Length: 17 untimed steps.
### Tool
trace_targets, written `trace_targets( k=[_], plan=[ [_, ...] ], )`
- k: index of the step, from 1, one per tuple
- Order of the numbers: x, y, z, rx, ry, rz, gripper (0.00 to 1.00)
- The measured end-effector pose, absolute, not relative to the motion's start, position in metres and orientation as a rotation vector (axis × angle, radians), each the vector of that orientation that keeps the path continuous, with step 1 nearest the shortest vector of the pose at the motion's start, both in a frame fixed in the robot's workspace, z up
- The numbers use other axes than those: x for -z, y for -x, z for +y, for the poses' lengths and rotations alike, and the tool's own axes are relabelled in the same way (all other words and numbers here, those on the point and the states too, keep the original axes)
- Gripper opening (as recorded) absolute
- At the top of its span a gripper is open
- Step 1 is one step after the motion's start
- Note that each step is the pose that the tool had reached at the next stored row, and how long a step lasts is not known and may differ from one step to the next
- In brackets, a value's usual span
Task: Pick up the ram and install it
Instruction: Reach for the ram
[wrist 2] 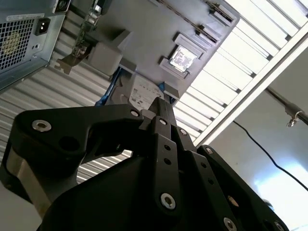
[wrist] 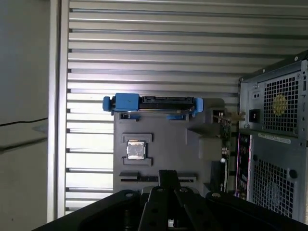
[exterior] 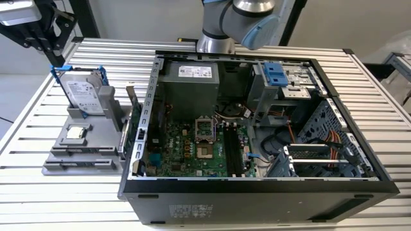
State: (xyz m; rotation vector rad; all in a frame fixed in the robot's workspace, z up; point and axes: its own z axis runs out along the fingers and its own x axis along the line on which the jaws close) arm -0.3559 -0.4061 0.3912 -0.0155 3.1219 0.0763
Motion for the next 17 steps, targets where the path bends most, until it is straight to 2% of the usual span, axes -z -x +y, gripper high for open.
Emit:
trace_targets(
  k=[17],
  plan=[
    [-0.391,0.356,-0.422,-0.077,0.015,3.129,0.0]
  ],
)
